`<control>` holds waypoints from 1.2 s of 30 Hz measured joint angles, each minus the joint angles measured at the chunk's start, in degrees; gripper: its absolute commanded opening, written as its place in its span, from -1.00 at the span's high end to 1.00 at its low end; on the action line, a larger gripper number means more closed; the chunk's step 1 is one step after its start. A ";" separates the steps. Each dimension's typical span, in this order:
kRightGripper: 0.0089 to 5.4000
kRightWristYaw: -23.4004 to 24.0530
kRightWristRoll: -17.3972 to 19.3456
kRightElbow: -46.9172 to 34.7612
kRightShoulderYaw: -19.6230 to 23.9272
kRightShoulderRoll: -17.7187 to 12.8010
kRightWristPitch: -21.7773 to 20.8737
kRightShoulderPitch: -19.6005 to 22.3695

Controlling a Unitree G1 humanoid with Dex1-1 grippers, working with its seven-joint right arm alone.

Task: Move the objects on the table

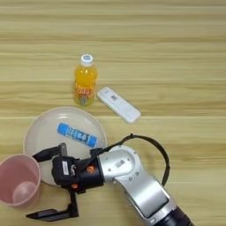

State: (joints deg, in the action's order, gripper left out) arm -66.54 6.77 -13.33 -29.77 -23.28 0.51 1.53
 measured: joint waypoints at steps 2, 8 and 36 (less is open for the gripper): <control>-0.99 0.73 -0.85 0.63 -0.35 0.72 -0.21 0.02; -0.99 2.26 -2.06 2.26 -1.17 2.06 -1.21 0.32; -0.57 3.52 -3.05 2.89 -1.68 3.28 -2.27 0.36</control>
State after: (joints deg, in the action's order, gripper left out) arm -63.02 3.72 -10.45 -31.45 -20.00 -1.76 1.89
